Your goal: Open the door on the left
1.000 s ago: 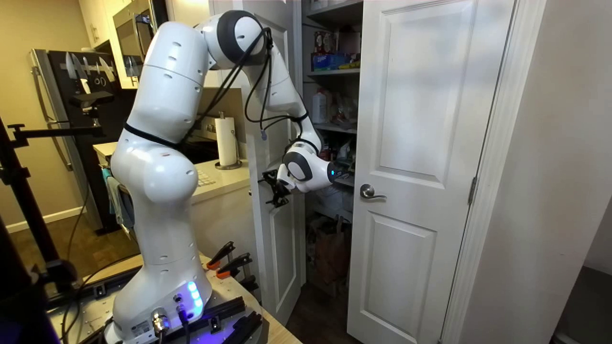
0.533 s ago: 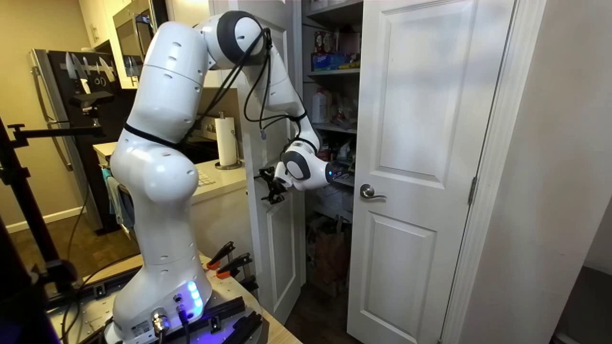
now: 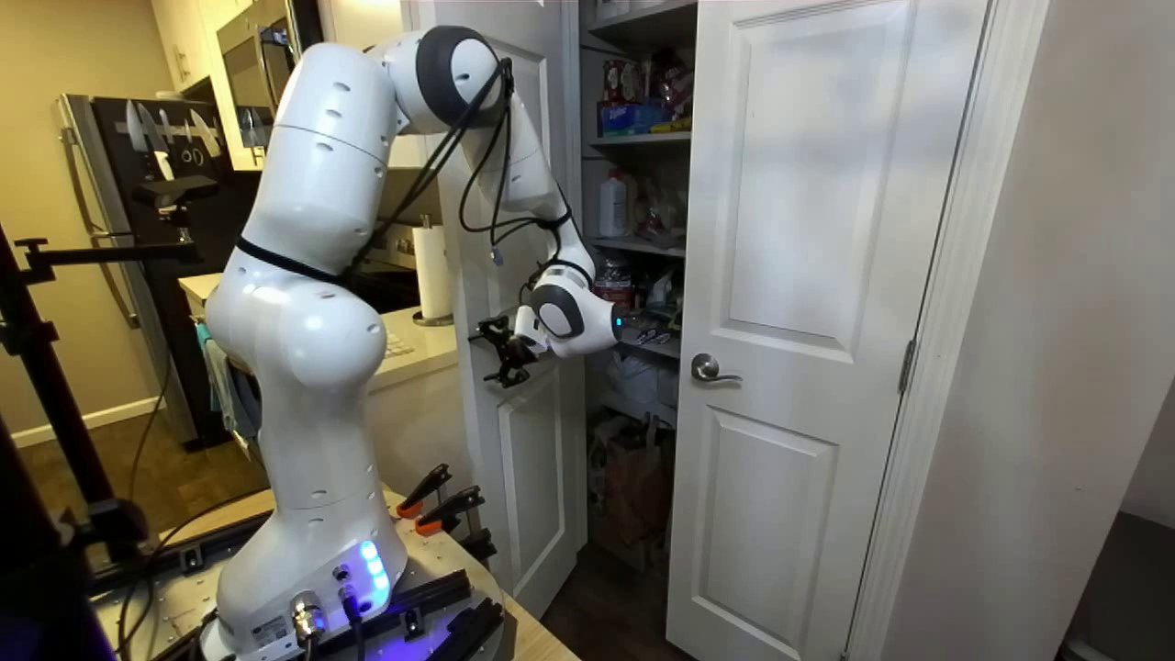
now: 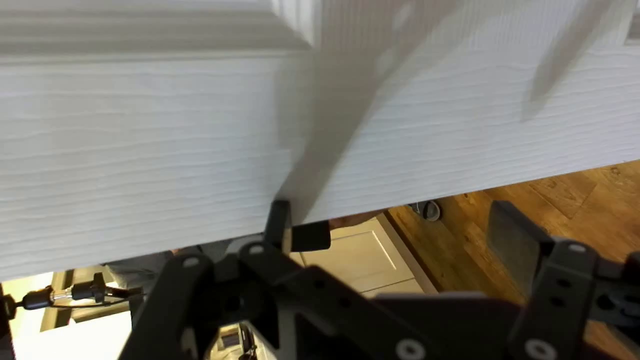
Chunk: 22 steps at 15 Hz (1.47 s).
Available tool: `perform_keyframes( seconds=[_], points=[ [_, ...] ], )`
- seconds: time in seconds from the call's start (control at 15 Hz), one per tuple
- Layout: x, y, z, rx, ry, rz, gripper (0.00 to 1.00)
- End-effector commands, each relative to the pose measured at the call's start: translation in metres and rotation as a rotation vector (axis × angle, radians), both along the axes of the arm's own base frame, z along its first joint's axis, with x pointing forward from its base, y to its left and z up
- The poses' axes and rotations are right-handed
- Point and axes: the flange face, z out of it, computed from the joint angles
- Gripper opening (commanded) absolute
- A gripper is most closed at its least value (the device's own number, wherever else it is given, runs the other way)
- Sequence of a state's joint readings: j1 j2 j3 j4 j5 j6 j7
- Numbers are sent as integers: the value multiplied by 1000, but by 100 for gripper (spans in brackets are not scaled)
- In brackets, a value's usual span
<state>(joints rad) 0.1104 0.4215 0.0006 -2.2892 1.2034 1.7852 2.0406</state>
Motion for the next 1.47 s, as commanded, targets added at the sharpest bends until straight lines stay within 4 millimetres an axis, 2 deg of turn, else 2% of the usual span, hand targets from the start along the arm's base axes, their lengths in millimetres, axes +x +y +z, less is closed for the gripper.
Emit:
perform_keyframes(
  seconds=[0.0,0.27,0.4,0.6,0.73,0.87,1.0,1.13,1.4],
  points=[
    [7,26,6,7,-3,35,100],
    [20,54,15,36,-33,-3,100],
    [30,61,18,48,-53,-69,100],
    [40,56,17,47,-71,-206,100],
    [43,43,15,22,-78,-305,100],
    [45,24,9,-25,-78,-408,100],
    [39,-7,3,-76,-63,-512,100],
    [27,-42,-5,-127,-44,-609,100],
    [-7,-128,-15,-186,11,-815,100]
  ],
)
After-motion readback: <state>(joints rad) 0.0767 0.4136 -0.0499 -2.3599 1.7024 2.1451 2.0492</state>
